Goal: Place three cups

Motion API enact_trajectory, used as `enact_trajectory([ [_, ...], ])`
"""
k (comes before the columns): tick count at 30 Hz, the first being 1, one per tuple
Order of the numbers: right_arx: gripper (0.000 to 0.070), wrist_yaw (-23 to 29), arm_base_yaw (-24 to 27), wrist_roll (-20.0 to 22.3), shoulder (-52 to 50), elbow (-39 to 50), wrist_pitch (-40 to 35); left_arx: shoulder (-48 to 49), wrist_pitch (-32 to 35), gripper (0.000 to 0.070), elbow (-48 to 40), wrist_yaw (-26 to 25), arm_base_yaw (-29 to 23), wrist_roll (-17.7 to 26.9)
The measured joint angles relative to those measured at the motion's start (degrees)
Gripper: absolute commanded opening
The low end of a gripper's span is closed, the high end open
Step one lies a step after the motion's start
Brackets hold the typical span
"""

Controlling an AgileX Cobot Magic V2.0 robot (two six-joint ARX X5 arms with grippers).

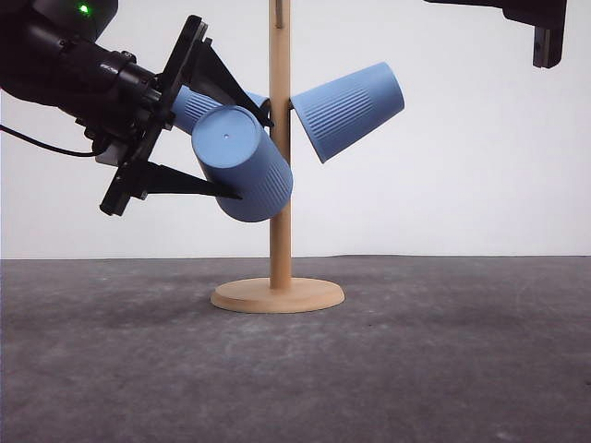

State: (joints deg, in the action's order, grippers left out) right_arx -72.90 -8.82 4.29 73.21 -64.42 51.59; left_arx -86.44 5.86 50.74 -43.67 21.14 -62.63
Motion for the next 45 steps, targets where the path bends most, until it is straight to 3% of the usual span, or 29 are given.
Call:
enact_trajectory([
  [8, 0.0216, 0.0, 0.0, 0.0, 0.0, 0.0, 0.2, -3.1, 3.9, 0.0448, 0.1, -2.2, 0.0, -1.2],
  [12, 0.0216, 0.0, 0.0, 0.0, 0.0, 0.0, 0.4, -3.1, 4.1, 0.057, 0.1, -2.2, 0.0, -1.3],
  [15, 0.0216, 0.0, 0.0, 0.0, 0.0, 0.0, 0.4, -3.1, 5.5, 0.0586, 0.1, -2.2, 0.0, -1.3],
  [18, 0.0216, 0.0, 0.0, 0.0, 0.0, 0.0, 0.5, -3.1, 7.5, 0.0674, 0.1, -3.0, 0.0, -1.3],
  [28, 0.0216, 0.0, 0.0, 0.0, 0.0, 0.0, 0.9, -3.1, 9.0, 0.068, 0.1, -8.0, -0.5, -1.0],
  [32, 0.0216, 0.0, 0.0, 0.0, 0.0, 0.0, 1.1, -2.4, 6.8, 0.0679, 0.1, -10.0, -1.3, 1.0],
  [36, 0.0216, 0.0, 0.0, 0.0, 0.0, 0.0, 1.7, 1.9, -2.2, 0.0674, 0.1, -9.9, -3.2, 6.2],
  [39, 0.0216, 0.0, 0.0, 0.0, 0.0, 0.0, 1.7, 7.2, -12.8, 0.0629, 0.2, -7.2, -5.4, 13.6],
  [42, 0.0216, 0.7, 0.0, 0.7, 0.0, 0.0, 2.0, 13.4, -26.4, 0.0524, 0.3, 0.7, -7.6, 24.6],
  [45, 0.0216, 7.8, 0.0, 2.7, -0.4, 0.0, 3.9, 19.9, -35.7, 0.0416, 0.3, 10.2, -8.5, 35.0],
])
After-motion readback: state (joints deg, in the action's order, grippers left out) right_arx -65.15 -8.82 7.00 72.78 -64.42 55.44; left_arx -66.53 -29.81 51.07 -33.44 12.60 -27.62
